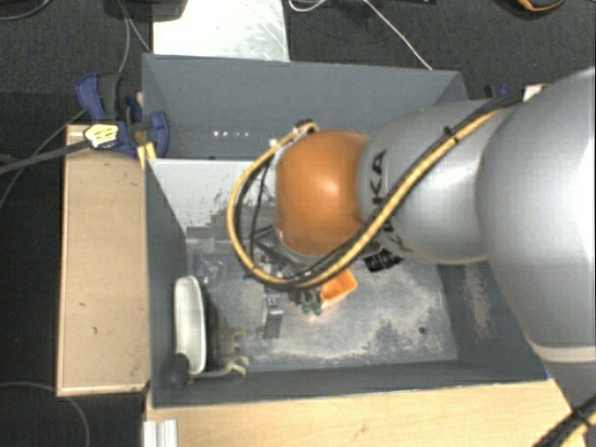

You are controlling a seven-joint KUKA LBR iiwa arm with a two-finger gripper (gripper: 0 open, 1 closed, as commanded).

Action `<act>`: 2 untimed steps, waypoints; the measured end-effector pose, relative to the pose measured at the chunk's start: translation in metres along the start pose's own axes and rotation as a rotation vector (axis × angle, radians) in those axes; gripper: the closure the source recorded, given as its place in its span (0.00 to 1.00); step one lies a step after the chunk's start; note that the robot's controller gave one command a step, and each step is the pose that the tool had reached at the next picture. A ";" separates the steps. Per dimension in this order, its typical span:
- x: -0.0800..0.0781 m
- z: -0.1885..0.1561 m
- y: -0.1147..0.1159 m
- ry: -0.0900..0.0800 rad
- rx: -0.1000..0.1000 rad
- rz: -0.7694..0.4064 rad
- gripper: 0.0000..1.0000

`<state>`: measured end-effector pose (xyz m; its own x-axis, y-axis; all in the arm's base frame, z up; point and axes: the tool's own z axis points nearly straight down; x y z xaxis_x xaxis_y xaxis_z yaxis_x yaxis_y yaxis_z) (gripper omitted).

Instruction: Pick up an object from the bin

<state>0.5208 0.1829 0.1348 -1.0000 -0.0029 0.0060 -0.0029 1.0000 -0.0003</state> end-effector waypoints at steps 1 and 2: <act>-0.002 -0.005 -0.001 -0.008 -0.002 0.006 0.00; -0.063 0.063 -0.068 -0.006 -0.001 -0.085 0.00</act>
Offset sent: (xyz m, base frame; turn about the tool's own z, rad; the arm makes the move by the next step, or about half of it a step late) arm 0.0607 -0.0671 -0.0648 -0.0875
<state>0.5833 0.1151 0.0715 -0.9961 -0.0879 -0.0005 -0.0879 0.9961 0.0008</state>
